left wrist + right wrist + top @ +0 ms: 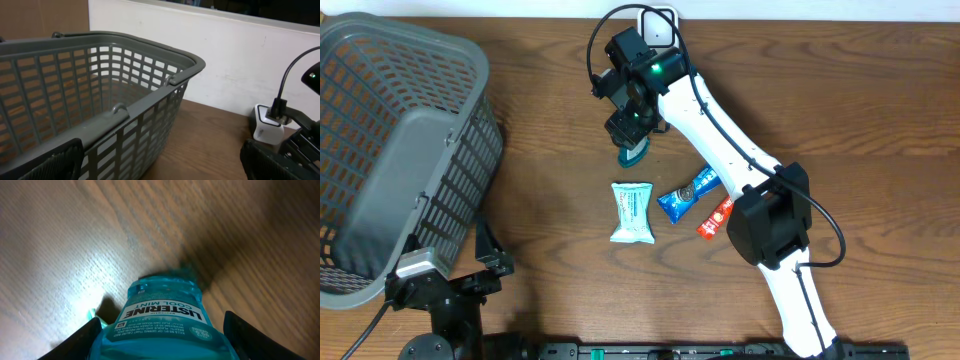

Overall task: Scan the item barcode
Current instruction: 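Lift the bottle with the right gripper and bring it to the scanner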

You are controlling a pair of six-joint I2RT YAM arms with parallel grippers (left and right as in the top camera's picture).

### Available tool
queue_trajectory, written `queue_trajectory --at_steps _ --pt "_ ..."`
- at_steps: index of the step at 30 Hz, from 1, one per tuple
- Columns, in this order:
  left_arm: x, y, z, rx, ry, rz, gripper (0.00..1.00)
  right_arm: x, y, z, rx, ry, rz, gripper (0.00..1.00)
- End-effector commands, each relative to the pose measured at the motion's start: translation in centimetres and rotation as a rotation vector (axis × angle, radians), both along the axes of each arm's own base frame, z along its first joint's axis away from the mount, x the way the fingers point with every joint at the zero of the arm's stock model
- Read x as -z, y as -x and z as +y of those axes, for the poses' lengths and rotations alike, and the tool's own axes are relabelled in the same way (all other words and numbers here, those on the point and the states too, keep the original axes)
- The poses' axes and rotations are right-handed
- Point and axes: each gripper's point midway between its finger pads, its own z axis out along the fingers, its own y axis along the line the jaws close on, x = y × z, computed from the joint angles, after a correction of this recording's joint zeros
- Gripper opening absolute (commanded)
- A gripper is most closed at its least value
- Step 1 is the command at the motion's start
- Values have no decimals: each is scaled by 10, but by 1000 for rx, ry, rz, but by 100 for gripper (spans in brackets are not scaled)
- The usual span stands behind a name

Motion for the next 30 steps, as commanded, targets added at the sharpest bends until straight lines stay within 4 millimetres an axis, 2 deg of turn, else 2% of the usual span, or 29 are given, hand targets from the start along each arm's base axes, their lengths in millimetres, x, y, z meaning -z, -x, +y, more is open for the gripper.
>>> queue_trajectory --at_steps 1,9,18,25,30 --pt "0 -1 -3 17 5 -3 100 5 4 -3 5 11 39 55" --pt "8 0 -3 16 9 30 100 -34 3 -4 73 -17 22 54" --pt "12 0 -3 16 11 47 100 -39 1 -7 88 -13 10 52" --pt "19 1 -3 16 14 73 100 -57 -21 -13 101 -19 -87 47" --pt "42 4 -3 16 24 169 100 -64 -39 -10 71 -52 -162 47"
